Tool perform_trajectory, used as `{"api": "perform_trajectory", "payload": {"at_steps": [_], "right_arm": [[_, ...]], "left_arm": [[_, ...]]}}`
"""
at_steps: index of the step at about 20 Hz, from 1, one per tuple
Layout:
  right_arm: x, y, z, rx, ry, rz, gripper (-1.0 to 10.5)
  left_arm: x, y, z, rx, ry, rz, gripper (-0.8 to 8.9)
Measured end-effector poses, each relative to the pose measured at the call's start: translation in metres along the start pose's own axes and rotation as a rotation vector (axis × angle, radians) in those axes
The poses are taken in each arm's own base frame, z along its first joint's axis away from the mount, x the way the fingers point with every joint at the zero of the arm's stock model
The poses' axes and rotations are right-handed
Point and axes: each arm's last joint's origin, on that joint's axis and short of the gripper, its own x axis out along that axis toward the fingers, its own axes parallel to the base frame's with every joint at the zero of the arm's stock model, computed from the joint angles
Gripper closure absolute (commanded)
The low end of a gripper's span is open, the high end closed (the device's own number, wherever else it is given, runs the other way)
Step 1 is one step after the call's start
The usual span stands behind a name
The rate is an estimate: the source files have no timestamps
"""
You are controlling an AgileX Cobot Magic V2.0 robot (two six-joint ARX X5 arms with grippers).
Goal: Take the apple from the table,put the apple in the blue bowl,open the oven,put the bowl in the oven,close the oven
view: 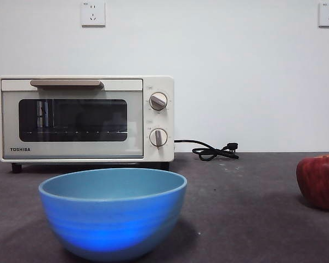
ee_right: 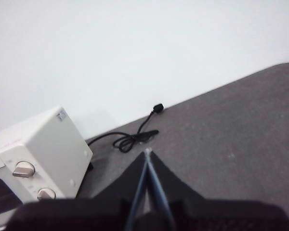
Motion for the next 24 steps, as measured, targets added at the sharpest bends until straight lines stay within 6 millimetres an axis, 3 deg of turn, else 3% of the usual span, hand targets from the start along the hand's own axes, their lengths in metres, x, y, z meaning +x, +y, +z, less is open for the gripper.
{"api": "perform_trajectory", "payload": {"at_steps": [7, 16, 20, 24], "right_arm": [[0.001, 0.011, 0.029, -0.004, 0.219, -0.073, 9.5], [0.025, 0.021, 0.044, 0.012, 0.598, -0.088, 9.5], [0.042, 0.025, 0.05, 0.029, 0.681, -0.075, 9.5], [0.061, 0.031, 0.051, 0.024, 0.794, 0.067, 9.4]], "left_arm": [[-0.005, -0.003, 0.03, -0.013, 0.107, 0.013, 8.19], [0.008, -0.005, 0.036, -0.049, 0.362, 0.027, 8.18], [0.02, -0.009, 0.035, -0.089, 0.464, -0.07, 8.18], [0.033, -0.015, 0.026, -0.173, 0.602, -0.293, 8.17]]}}
